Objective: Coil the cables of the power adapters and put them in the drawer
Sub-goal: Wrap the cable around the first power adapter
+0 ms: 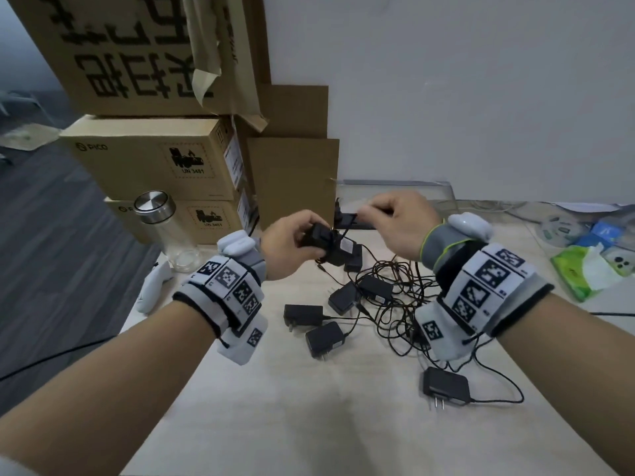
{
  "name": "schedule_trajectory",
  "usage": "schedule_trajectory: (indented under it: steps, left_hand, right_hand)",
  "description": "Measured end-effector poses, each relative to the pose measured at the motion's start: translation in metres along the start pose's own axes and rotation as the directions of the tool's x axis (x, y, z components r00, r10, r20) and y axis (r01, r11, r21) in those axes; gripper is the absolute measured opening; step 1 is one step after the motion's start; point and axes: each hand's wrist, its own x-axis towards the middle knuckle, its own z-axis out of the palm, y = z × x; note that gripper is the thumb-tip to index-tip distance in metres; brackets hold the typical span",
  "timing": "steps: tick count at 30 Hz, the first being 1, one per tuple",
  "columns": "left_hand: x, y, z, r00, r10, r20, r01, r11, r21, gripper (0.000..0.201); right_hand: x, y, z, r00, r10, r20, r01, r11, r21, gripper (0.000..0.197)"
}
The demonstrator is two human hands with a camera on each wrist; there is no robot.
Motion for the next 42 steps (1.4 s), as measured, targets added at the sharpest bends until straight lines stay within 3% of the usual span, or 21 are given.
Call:
schedule_trajectory:
  steps: [3, 4, 6, 8, 11, 13, 15, 17, 18, 21, 26, 29, 32, 35, 38, 40, 42]
  left_hand:
    - [-0.010, 0.005, -0.002, 0.992, 0.008, 0.122, 0.029, 0.953, -0.300, 0.035]
    - [-0.013, 0.006, -0.003, 0.985, 0.015, 0.173, 0.067, 0.889, -0.454, 0.035]
    - [-0.017, 0.009, -0.001, 0.963, 0.068, 0.260, 0.148, 0.670, -0.727, 0.036]
    - [-0.018, 0.015, 0.003, 0.965, 0.102, 0.242, 0.162, 0.494, -0.854, 0.035]
    - [-0.014, 0.026, 0.009, 0.995, 0.007, 0.095, 0.085, 0.378, -0.922, 0.031]
    - [-0.008, 0.031, 0.011, 0.990, -0.133, -0.034, 0.028, 0.442, -0.897, 0.026]
    - [-0.002, 0.028, 0.012, 0.952, -0.233, -0.197, 0.009, 0.666, -0.746, 0.025]
    - [0.003, 0.016, 0.012, 0.923, -0.175, -0.344, 0.013, 0.904, -0.427, 0.031]
    - [0.003, 0.009, 0.011, 0.925, -0.116, -0.361, 0.016, 0.963, -0.269, 0.034]
    - [0.001, -0.008, 0.004, 0.960, -0.050, -0.274, 0.056, 0.998, 0.014, 0.037]
    - [-0.008, -0.013, -0.008, 0.998, -0.061, 0.003, 0.058, 0.967, 0.248, 0.037]
    - [-0.013, -0.013, -0.010, 0.983, -0.062, 0.175, 0.032, 0.985, 0.167, 0.039]
    - [-0.018, -0.010, -0.013, 0.967, -0.018, 0.255, 0.049, 0.992, -0.114, 0.036]
    - [-0.020, -0.003, -0.013, 0.976, 0.004, 0.216, 0.098, 0.882, -0.460, 0.033]
    - [-0.021, 0.006, -0.004, 0.985, -0.040, 0.167, 0.161, 0.552, -0.818, 0.042]
    - [-0.021, 0.014, 0.003, 0.989, -0.087, 0.121, 0.147, 0.428, -0.892, 0.047]
    - [-0.019, 0.020, 0.009, 0.987, -0.139, 0.084, 0.132, 0.385, -0.914, 0.048]
  right_hand:
    - [0.002, 0.015, 0.003, 0.998, 0.045, -0.037, -0.039, 0.987, 0.156, 0.019]
    - [0.002, 0.021, 0.007, 0.997, 0.072, -0.034, -0.064, 0.977, 0.203, 0.020]
    - [0.000, 0.031, 0.018, 0.992, 0.129, -0.015, -0.120, 0.955, 0.271, 0.024]
    - [-0.005, 0.036, 0.031, 0.985, 0.169, 0.047, -0.174, 0.922, 0.345, 0.031]
    - [-0.015, 0.034, 0.050, 0.973, 0.165, 0.159, -0.214, 0.901, 0.377, 0.034]
    - [-0.022, 0.031, 0.059, 0.959, 0.158, 0.233, -0.227, 0.923, 0.309, 0.030]
    - [-0.025, 0.029, 0.065, 0.945, 0.145, 0.292, -0.220, 0.945, 0.243, 0.026]
    - [-0.027, 0.024, 0.065, 0.937, 0.112, 0.330, -0.167, 0.975, 0.145, 0.023]
    - [-0.028, 0.021, 0.063, 0.936, 0.093, 0.341, -0.127, 0.989, 0.079, 0.022]
    - [-0.026, 0.012, 0.051, 0.942, 0.064, 0.328, -0.033, 0.994, -0.101, 0.023]
    - [-0.011, 0.017, 0.036, 0.977, 0.015, 0.213, 0.020, 0.986, -0.163, 0.023]
    - [-0.006, 0.021, 0.028, 0.992, -0.062, 0.112, 0.073, 0.993, -0.097, 0.019]
    - [-0.002, 0.028, 0.025, 1.000, -0.027, -0.013, 0.029, 0.994, 0.108, 0.016]
    - [-0.003, 0.030, 0.032, 0.996, 0.083, -0.038, -0.067, 0.948, 0.311, 0.020]
    - [-0.013, 0.023, 0.048, 0.983, 0.178, 0.038, -0.171, 0.835, 0.523, 0.033]
    - [-0.020, 0.014, 0.057, 0.971, 0.212, 0.106, -0.233, 0.773, 0.591, 0.034]
    - [-0.026, 0.009, 0.065, 0.955, 0.246, 0.165, -0.295, 0.751, 0.591, 0.030]
